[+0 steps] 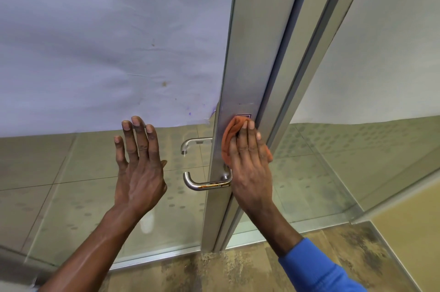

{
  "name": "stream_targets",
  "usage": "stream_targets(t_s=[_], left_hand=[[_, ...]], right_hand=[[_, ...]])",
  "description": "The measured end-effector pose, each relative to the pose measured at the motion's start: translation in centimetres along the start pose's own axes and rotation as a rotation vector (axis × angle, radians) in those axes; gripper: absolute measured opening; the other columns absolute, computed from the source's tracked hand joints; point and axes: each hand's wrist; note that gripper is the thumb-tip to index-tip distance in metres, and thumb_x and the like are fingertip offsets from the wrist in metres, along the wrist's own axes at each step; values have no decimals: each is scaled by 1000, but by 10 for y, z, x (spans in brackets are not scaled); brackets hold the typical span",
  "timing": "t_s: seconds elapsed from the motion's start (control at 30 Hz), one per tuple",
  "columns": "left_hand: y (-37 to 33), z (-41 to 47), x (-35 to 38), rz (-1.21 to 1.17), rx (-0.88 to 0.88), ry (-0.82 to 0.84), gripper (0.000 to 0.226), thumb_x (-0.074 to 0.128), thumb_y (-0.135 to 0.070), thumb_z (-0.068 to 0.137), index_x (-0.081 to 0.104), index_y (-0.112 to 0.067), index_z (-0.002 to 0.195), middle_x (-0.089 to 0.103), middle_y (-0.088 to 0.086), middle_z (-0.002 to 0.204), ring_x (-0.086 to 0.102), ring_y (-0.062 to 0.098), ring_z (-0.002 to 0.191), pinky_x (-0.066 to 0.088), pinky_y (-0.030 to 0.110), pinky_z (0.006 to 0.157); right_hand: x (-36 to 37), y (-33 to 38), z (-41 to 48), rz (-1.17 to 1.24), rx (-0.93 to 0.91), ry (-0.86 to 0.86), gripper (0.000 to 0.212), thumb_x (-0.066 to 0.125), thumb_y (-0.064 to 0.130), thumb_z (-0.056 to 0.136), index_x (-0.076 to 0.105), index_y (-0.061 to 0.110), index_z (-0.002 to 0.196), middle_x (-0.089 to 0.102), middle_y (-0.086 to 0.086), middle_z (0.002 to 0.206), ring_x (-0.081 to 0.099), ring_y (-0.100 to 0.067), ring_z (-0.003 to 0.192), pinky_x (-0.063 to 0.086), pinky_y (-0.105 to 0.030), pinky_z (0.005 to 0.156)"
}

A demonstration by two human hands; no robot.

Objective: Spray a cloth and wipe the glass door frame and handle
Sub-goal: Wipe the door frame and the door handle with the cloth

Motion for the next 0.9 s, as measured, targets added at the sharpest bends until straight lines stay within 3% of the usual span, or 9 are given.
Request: stream_targets(t_s=[0.07,0.13,0.2,0.27,0.37,0.47,0.6,0.73,0.9], left_hand=[[0,0,0,4,3,2,105,57,-22,101,-13,3,176,-25,27,184,-25,45,173,-17,57,140],[0,0,0,6,7,7,105,56,-22,102,-13,3,176,-25,28,184,-25,46,173,-17,57,139],[0,0,-1,4,7,11,105,56,-23,102,-14,3,176,-25,27,184,-25,45,172,-17,57,139],[1,0,-2,-1,8,9,105,56,-23,102,-13,3,176,-25,27,184,-25,45,173,-17,57,139],[0,0,-1,9,5,-10,105,59,-17,102,-12,3,176,-24,27,184,-25,45,173,-17,57,140],[1,0,1,12,-13,-12,115,72,-12,99,-12,4,176,-25,27,184,-25,45,172,-17,57,139],[2,0,1,23,-5,-1,104,61,-13,102,-10,4,177,-24,27,185,-24,46,173,-16,57,140],[1,1,-1,16,-1,7,109,64,-14,99,-12,3,176,-25,27,184,-24,46,173,-17,57,140],[0,2,-3,19,-1,8,130,84,-11,90,-13,3,176,-29,26,183,-27,45,172,-18,57,139]], right_hand=[[10,-2,-26,-34,-49,98,77,57,5,98,26,-6,167,11,-29,178,12,-45,167,5,-52,139],[13,-6,-40,-38,-52,151,59,27,5,108,33,-6,165,14,-29,177,16,-45,166,10,-53,138],[12,-7,-41,-20,-25,164,68,-1,8,109,37,-7,163,19,-30,176,18,-46,165,17,-56,135],[9,-7,-33,-1,0,167,72,-7,11,109,35,-7,164,19,-30,176,18,-47,165,20,-57,133],[4,-6,-23,36,34,130,68,-1,8,108,33,-6,165,21,-30,176,19,-46,165,18,-55,134],[-2,-6,-25,110,35,119,66,26,2,99,36,-5,164,26,-29,174,22,-45,164,18,-52,136],[-2,-2,-48,197,-78,209,72,35,-3,87,49,-4,158,38,-26,170,33,-46,159,41,-60,125],[1,2,-65,363,41,267,91,58,-23,79,42,5,164,34,-14,174,28,-36,164,48,-55,122],[-6,46,-76,576,204,210,97,35,-12,76,33,18,167,23,1,179,10,-25,170,29,-60,131]])
Point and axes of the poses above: each hand's wrist, its own z-axis towards the middle knuckle, its own x-axis out of the palm, y = z × x
